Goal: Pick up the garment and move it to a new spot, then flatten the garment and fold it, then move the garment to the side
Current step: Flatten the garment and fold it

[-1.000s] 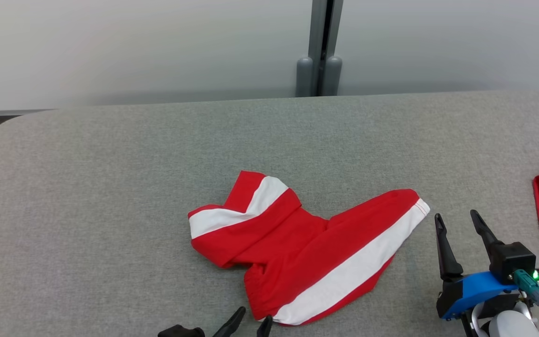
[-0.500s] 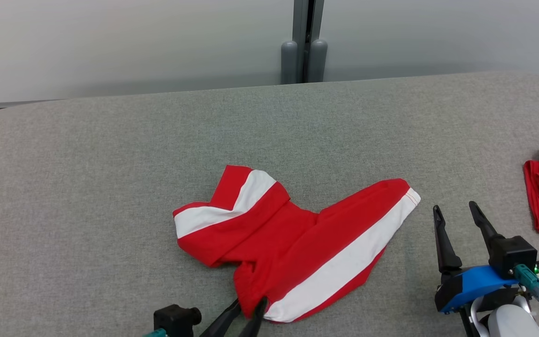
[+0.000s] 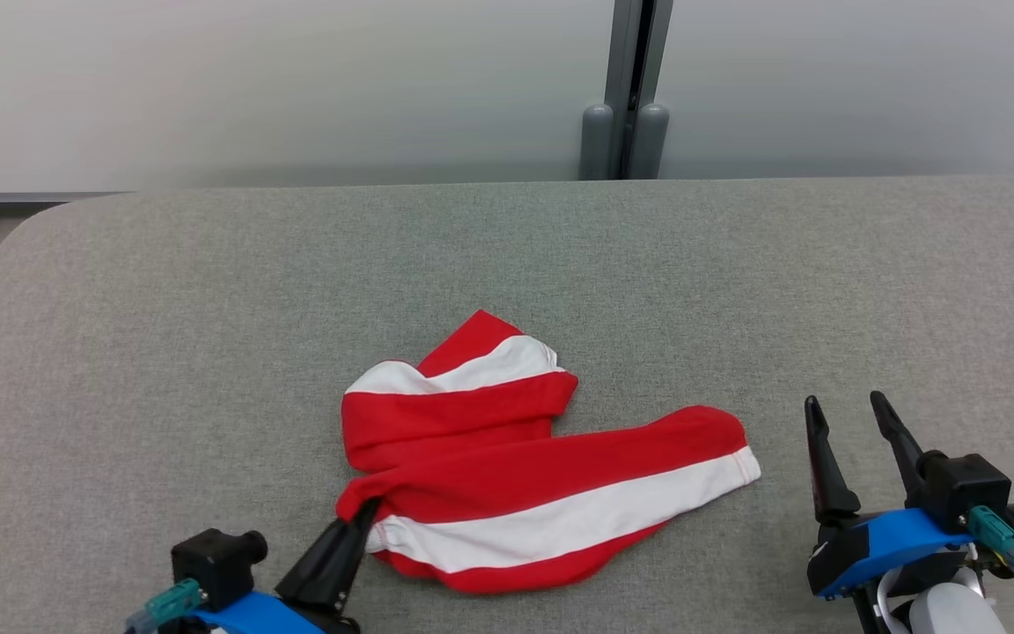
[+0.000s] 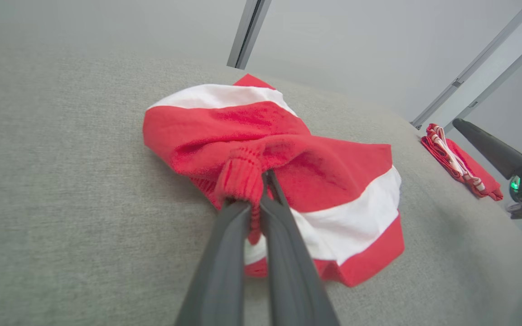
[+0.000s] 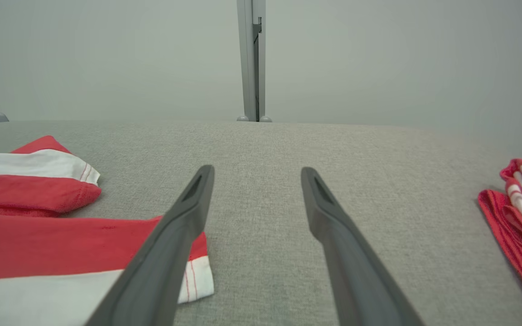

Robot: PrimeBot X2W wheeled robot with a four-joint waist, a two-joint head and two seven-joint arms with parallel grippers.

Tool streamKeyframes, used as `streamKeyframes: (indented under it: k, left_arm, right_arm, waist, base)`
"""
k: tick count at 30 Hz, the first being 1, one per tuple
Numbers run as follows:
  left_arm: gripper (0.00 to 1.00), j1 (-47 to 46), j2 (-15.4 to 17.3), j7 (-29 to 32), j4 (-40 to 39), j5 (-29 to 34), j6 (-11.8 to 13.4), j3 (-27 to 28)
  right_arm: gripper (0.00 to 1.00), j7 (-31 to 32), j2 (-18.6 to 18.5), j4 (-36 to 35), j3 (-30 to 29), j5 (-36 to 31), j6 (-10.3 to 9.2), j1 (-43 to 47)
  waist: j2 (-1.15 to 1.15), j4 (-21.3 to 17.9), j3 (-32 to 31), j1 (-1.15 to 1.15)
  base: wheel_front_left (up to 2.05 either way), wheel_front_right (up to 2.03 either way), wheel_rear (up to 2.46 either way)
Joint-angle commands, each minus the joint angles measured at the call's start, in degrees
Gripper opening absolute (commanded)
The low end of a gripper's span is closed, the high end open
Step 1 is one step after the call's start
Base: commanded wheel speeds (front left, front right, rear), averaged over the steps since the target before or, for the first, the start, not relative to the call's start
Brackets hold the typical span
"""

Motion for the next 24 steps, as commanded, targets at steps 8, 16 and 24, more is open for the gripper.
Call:
streamKeyframes:
  k: [8,16,24]
  left_arm:
    - [0.10,-5.75,4.87,-0.14,6.22,3.44,-0.08,3.32]
    - [1.00,-6.11,1.13,-0.14,14.20,8.50,-0.07,10.81]
    - [1.00,-0.01,-5.04,-0.14,16.76,17.52,2.32,23.55]
  right_arm:
    - [1.00,-0.19,-0.18,-0.16,3.33,2.45,0.00,-0.40]
    - [1.00,-0.19,-0.17,0.32,4.80,4.16,0.00,1.08]
    - [1.00,-0.18,-0.16,0.18,5.89,5.95,0.00,4.17]
  waist:
    - [0.00,-1.35,1.95,0.00]
    - [0.00,-3.57,0.95,0.00]
    - [0.00,-3.47,-2.71,0.00]
  base:
    - [0.00,0.00,0.00]
    - [0.00,0.00,0.00]
    - [0.00,0.00,0.00]
